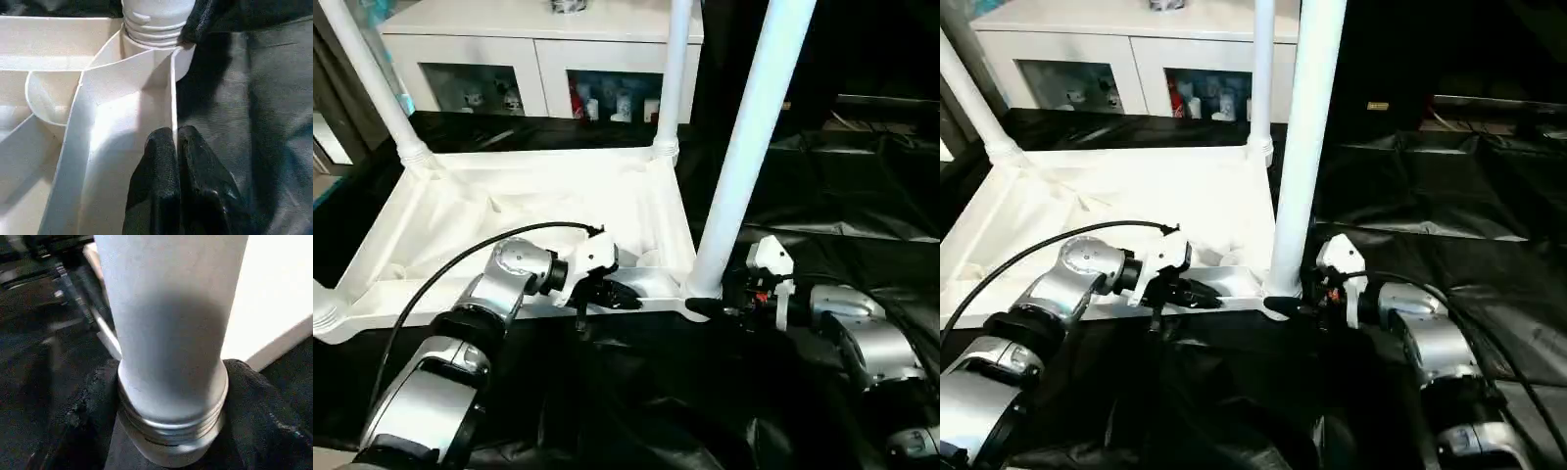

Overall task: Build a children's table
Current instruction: Rotate leg to tighten

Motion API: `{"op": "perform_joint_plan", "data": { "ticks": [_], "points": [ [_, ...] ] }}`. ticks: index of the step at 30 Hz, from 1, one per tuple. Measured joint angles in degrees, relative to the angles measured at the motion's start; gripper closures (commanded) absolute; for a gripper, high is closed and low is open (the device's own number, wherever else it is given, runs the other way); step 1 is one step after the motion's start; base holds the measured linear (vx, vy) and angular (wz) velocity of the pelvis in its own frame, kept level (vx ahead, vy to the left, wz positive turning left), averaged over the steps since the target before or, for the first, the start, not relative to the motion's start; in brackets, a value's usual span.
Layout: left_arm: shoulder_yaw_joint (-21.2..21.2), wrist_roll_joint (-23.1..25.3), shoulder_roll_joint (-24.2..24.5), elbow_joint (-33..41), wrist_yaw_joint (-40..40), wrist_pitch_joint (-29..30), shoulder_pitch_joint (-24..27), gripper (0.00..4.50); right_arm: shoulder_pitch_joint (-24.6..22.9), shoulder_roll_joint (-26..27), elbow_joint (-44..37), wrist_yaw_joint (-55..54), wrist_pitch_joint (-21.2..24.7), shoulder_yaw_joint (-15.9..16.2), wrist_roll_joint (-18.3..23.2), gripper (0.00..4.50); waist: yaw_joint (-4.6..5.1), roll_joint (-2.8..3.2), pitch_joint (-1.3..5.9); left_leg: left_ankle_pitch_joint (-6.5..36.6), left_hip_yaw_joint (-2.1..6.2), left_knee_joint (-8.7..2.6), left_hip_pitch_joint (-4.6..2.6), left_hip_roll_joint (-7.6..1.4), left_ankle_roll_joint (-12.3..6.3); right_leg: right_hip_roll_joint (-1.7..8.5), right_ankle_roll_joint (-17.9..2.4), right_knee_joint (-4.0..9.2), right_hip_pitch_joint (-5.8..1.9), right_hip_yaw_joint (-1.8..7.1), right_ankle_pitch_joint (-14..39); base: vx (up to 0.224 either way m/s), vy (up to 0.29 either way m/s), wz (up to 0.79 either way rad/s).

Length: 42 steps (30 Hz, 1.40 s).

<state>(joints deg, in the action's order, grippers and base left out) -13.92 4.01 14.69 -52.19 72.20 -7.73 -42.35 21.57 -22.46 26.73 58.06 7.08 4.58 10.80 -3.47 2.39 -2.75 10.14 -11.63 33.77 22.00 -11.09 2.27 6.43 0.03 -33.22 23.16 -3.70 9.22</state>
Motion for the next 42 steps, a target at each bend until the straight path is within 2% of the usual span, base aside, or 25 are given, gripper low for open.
{"op": "perform_joint_plan", "data": {
  "ticks": [4, 6, 8, 11, 14, 15, 17, 20, 21, 26, 32, 35, 39, 42],
  "points": [
    [0.49, 1.62, -2.66, -2.70, -9.31, 1.01, -1.63, 4.50, 1.81, 5.38, 4.00, -13.31, -1.13, -2.35, -2.02, 1.73, 0.66, -0.09, 0.03, 0.00, 0.02, 0.02, -0.09, 0.05, 0.04, 0.01, 0.13, 0.11, -0.06, 0.05, 0.08, 0.000, 0.000, 0.00],
    [0.54, 1.97, -3.58, -2.88, -11.00, 1.77, -1.89, 4.50, 2.17, 6.29, 4.57, -16.49, -1.08, -2.80, -2.29, 1.74, 0.89, -0.12, 0.02, 0.00, 0.02, 0.03, -0.09, 0.08, 0.03, 0.02, 0.28, 0.17, -0.07, 0.08, 0.17, 0.000, 0.000, 0.00],
    [0.75, 2.60, -6.21, -4.87, -16.90, 3.61, -3.35, 4.50, 3.44, 10.58, 6.29, -25.50, -0.85, -4.82, -3.31, 1.75, 1.21, -0.25, 0.06, 0.00, 0.06, 0.05, -0.10, 0.10, 0.03, 0.02, 0.29, 0.18, -0.10, 0.09, 0.17, 0.000, 0.000, 0.00],
    [0.96, 3.36, -9.08, -6.78, -22.70, 4.87, -4.69, 4.50, 5.50, 14.17, 8.56, -35.09, -0.76, -6.47, -4.74, 1.75, 1.51, -0.26, 0.07, 0.00, 0.10, 0.05, -0.09, 0.16, 0.03, 0.03, 0.32, 0.23, -0.10, 0.09, 0.19, 0.000, 0.000, 0.00],
    [1.19, 3.72, -10.14, -7.35, -24.60, 5.11, -4.96, 4.50, 6.12, 15.52, 9.29, -39.02, -1.03, -6.66, -5.59, 1.75, 1.56, -0.23, 0.09, 0.00, 0.15, 0.03, -0.09, 0.19, 0.03, 0.03, 0.32, 0.24, -0.12, 0.07, 0.19, 0.000, 0.000, 0.00],
    [1.17, 3.73, -10.14, -7.34, -24.48, 5.11, -4.96, 4.50, 5.95, 15.57, 9.27, -38.95, -1.50, -6.66, -5.70, 1.75, 1.54, -0.23, 0.08, 0.00, 0.15, 0.02, -0.08, 0.19, 0.03, 0.03, 0.32, 0.24, -0.11, 0.07, 0.19, 0.000, 0.000, 0.00],
    [1.13, 3.74, -10.14, -7.34, -23.94, 5.10, -4.95, 4.50, 5.49, 15.57, 9.04, -38.76, -2.36, -6.66, -5.76, 1.19, 1.51, -0.19, 0.11, 0.00, 0.16, -0.03, -0.08, 0.19, 0.03, 0.03, 0.32, 0.24, -0.11, 0.07, 0.19, 0.000, 0.000, 0.00],
    [1.07, 3.73, -9.83, -7.17, -22.61, 4.81, -4.94, 4.50, 4.69, 14.91, 8.03, -36.24, -2.91, -6.63, -5.71, 0.99, 1.51, -0.14, 0.13, 0.00, 0.16, -0.06, -0.06, 0.19, 0.03, 0.03, 0.31, 0.22, -0.10, 0.07, 0.18, 0.000, 0.000, 0.00],
    [0.98, 3.68, -9.45, -6.98, -21.64, 4.62, -4.92, 4.50, 4.30, 14.05, 7.55, -34.27, -2.96, -6.43, -5.67, 0.69, 1.50, -0.14, 0.13, 0.00, 0.16, -0.07, -0.02, 0.18, 0.03, 0.03, 0.31, 0.22, -0.09, 0.06, 0.17, 0.000, 0.000, 0.00],
    [0.73, 2.47, -7.54, -4.88, -15.40, 3.25, -3.57, 4.50, 1.98, 8.74, 4.31, -23.03, -2.71, -4.64, -3.66, 0.69, 1.33, -0.12, 0.14, -0.01, 0.15, -0.11, 0.02, 0.14, 0.02, 0.02, -0.05, 0.13, -0.08, 0.04, -0.08, 0.000, 0.000, 0.00],
    [-0.56, 1.76, -4.37, -2.51, -5.72, 0.51, -2.35, 4.50, 0.28, 1.97, -0.15, -8.93, -0.89, -1.95, -1.56, 0.69, -0.13, -0.10, 0.14, -0.02, 0.11, -0.12, 0.13, 0.02, -0.03, -0.02, 0.08, 0.12, -0.01, -0.06, 0.08, 0.000, 0.000, 0.00],
    [-0.71, 0.80, -3.09, -1.27, -1.45, 0.04, -1.61, 4.50, 0.00, 1.36, -1.33, -4.04, -0.73, -1.02, -0.61, 0.69, -0.59, -0.12, 0.13, -0.02, 0.07, -0.09, 0.16, 0.03, -0.02, 0.00, 0.07, 0.12, 0.00, -0.03, 0.08, 0.000, 0.000, 0.00],
    [-0.87, 0.04, -1.73, -0.10, 1.87, 0.09, -0.63, 4.50, -0.11, -0.19, -1.33, -0.73, -0.43, 0.14, 0.04, 0.69, -0.74, -0.15, 0.11, 0.00, 0.03, -0.04, 0.14, 0.03, 0.01, 0.02, 0.06, 0.10, -0.01, 0.03, 0.07, 0.000, 0.000, 0.00],
    [-0.89, -0.05, -1.38, 0.19, 2.74, 0.11, -0.39, 4.50, -0.11, -0.68, -1.33, 0.64, -0.44, 0.46, 0.04, 0.94, -0.82, -0.19, 0.08, -0.01, 0.03, -0.03, 0.13, 0.03, 0.01, 0.02, 0.06, 0.09, -0.01, 0.04, 0.07, 0.000, 0.000, 0.00]
  ]
}}
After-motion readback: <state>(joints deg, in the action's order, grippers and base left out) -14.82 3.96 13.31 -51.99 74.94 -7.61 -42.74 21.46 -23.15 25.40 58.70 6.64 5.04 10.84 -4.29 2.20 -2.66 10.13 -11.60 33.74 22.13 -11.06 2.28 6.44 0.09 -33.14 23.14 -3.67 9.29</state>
